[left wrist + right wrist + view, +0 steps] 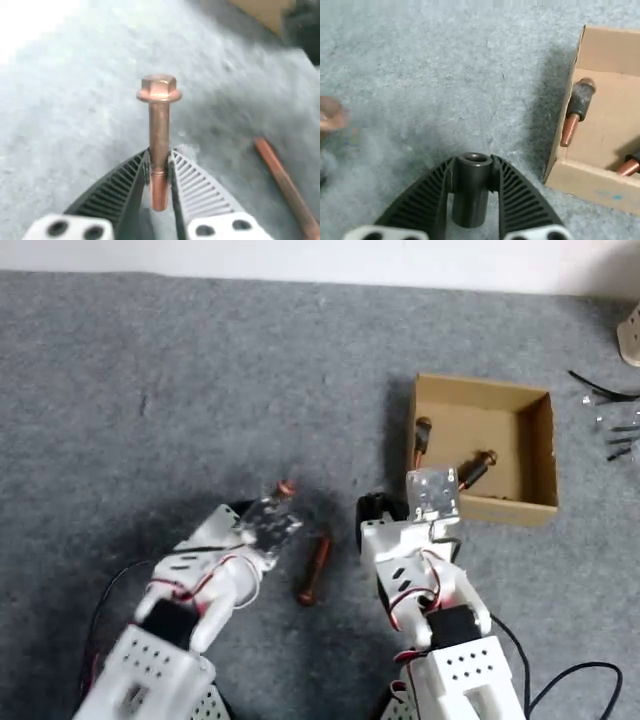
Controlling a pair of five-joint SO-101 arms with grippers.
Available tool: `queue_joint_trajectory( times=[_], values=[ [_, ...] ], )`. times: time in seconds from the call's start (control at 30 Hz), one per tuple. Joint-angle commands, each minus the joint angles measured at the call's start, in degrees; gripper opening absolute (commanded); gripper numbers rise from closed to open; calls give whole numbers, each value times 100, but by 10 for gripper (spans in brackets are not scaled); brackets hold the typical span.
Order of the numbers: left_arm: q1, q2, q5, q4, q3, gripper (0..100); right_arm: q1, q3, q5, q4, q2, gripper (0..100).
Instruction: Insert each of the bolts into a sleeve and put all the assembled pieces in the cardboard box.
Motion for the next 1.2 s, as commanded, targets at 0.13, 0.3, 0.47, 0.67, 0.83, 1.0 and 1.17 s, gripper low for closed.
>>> queue_joint_trajectory(
  times=[0.13,0.3,0.47,0.67,0.83,1.0,1.17],
  values=[
    [-901,-2519,1793,-211,532,7,-620,523,932,-1130,-127,4],
    [-1235,-2114,2391,-800,444,7,-646,734,967,-1534,-127,4],
    [-892,-2105,2400,-1398,558,7,-796,919,976,-1833,-127,4],
    [-189,-2105,2444,-1398,664,7,-1429,1218,1978,-2193,-127,4],
    [-268,-2114,3622,-1398,655,7,-1631,1587,2593,-2651,-127,4],
    [-321,-2114,5380,-1398,655,7,-1631,1613,2593,-2659,-127,4],
    [-233,-2114,5512,-1407,655,7,-1631,1613,2602,-2659,-127,4]
  ],
)
